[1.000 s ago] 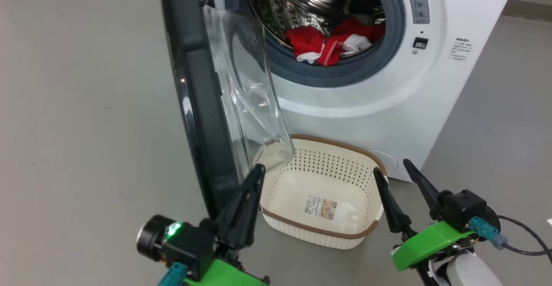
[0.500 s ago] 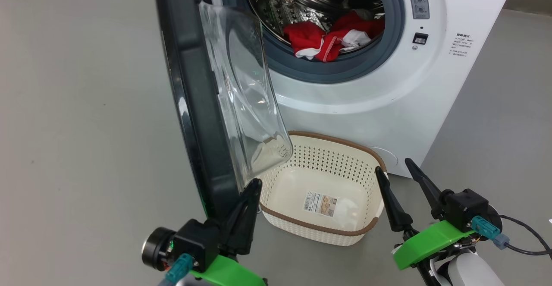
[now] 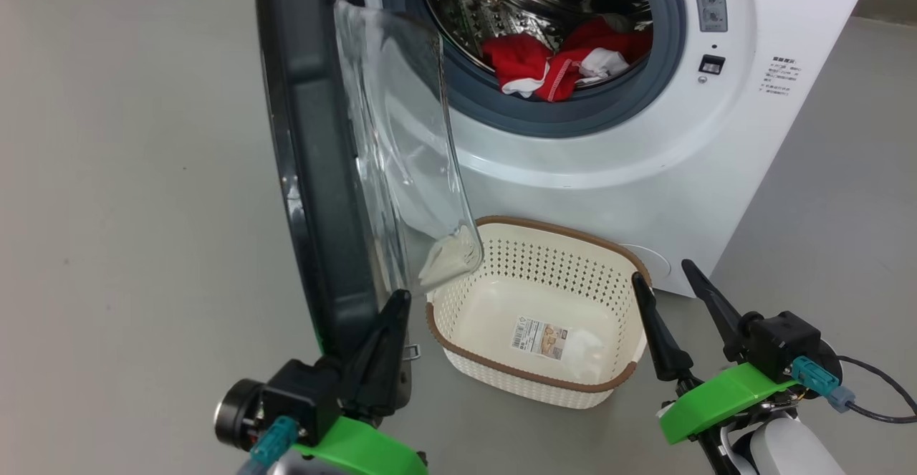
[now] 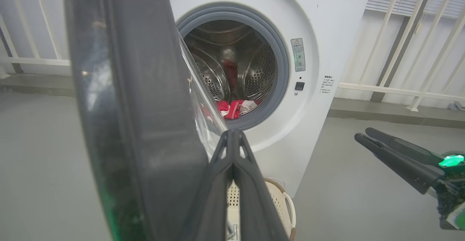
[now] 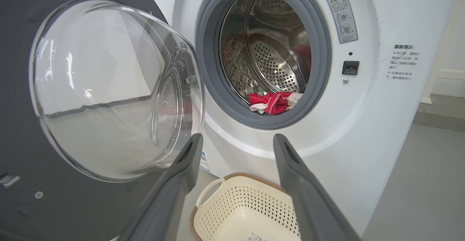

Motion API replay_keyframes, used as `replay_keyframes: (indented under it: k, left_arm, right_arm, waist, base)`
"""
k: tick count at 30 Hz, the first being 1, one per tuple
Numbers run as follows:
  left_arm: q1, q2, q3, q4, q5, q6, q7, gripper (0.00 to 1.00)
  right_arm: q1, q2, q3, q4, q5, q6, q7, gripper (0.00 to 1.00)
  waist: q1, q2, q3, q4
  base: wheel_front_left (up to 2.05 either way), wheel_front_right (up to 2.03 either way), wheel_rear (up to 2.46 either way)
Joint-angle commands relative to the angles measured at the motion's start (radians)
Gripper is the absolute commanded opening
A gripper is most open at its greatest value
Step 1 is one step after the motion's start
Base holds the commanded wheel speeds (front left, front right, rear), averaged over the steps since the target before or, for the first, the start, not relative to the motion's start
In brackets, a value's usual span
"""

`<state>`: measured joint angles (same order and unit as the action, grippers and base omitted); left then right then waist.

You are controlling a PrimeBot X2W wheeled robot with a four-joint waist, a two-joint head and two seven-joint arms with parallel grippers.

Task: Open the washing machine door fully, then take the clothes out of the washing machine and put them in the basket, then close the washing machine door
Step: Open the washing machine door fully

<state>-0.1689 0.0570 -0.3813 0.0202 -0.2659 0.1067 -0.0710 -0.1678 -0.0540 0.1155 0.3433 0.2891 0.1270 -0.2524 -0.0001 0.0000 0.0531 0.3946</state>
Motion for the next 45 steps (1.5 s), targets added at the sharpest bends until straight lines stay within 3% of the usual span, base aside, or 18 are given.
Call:
replay_keyframes:
  k: [1, 20, 45]
  left_arm:
    - [-0.015, 0.027, 0.064, -0.028, -0.007, 0.024, -0.004, 0.0]
    - [0.026, 0.063, 0.154, -0.07, -0.028, 0.113, 0.02, 0.0]
    - [0.039, 0.133, 0.348, -0.064, -0.073, 0.222, -0.013, 0.0]
  right_arm:
    - [-0.032, 0.004, 0.023, -0.025, -0.002, 0.004, -0.009, 1.0]
    - [-0.033, 0.004, 0.041, -0.012, -0.012, 0.004, -0.009, 1.0]
    - [-0.049, 0.004, 0.095, 0.001, -0.035, 0.004, -0.009, 1.0]
  waist:
    - [0.0001, 0.0, 0.002, 0.003]
    - [0.0001, 0.0, 0.014, 0.042]
    - [0.0001, 0.0, 0.064, 0.009]
  base:
    - [0.0, 0.0, 0.0]
    - [0.0, 0.0, 0.0]
    - [0.0, 0.0, 0.0]
